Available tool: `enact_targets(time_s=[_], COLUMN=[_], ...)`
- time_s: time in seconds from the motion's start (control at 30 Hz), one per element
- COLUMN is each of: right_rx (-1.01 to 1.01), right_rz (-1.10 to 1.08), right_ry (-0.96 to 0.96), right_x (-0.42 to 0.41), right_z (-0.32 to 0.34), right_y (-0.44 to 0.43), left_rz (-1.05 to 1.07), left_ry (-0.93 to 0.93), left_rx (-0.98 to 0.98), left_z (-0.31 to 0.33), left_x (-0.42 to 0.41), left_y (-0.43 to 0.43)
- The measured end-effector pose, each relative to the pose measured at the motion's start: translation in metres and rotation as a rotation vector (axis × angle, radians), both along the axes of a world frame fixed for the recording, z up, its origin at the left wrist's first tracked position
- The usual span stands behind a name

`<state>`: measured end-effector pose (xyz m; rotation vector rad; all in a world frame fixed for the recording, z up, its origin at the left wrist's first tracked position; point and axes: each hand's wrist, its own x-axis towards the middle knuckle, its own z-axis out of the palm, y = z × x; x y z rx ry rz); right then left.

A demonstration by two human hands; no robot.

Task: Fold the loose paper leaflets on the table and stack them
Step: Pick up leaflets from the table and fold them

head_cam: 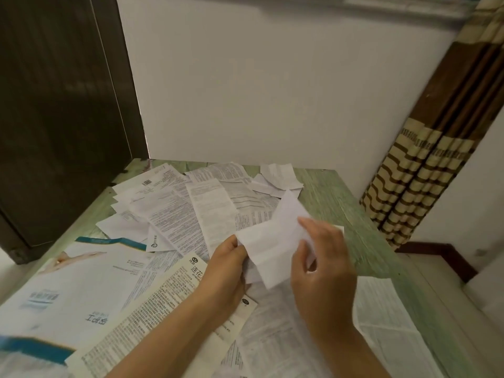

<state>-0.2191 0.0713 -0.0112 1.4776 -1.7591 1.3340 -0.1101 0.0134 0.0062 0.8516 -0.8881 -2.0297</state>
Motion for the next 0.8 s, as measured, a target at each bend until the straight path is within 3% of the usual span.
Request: enact_targets(time_s=[0.17, 0.33, 0.43, 0.57, 0.7, 0.8], right_rx=[0.134, 0.192, 0.269, 0.256, 0.113, 0.150], right_rz=[0.124, 0.142, 0.197, 0.321, 0.134, 0.147], right_ry=[0.181, 0.302, 0.208, 0.009, -0.133, -0.410], right_x=[0.014, 0.019, 0.028, 0.027, 0.017, 0.015], right_z=[-0.007, -0.010, -0.009, -0.014, -0.012, -0.008], right_y=[-0.008, -0.009, -0.005, -0.001, -0.005, -0.004], left_rz=[0.021, -0.129, -0.095, 0.030, 0.097, 0.111], left_ry=[0.083, 0.138, -0.045, -0.104, -0.186, -0.151], left_rx=[0.060, 0.062, -0.058, -0.057, -0.215, -0.246], left_z=[0.002, 0.004, 0.001, -0.005, -0.009, -0.009], left_x=[0.003, 0.007, 0.007, 0.006, 0.002, 0.001], left_y=[0.002, 0.006, 0.007, 0.001, 0.005, 0.010])
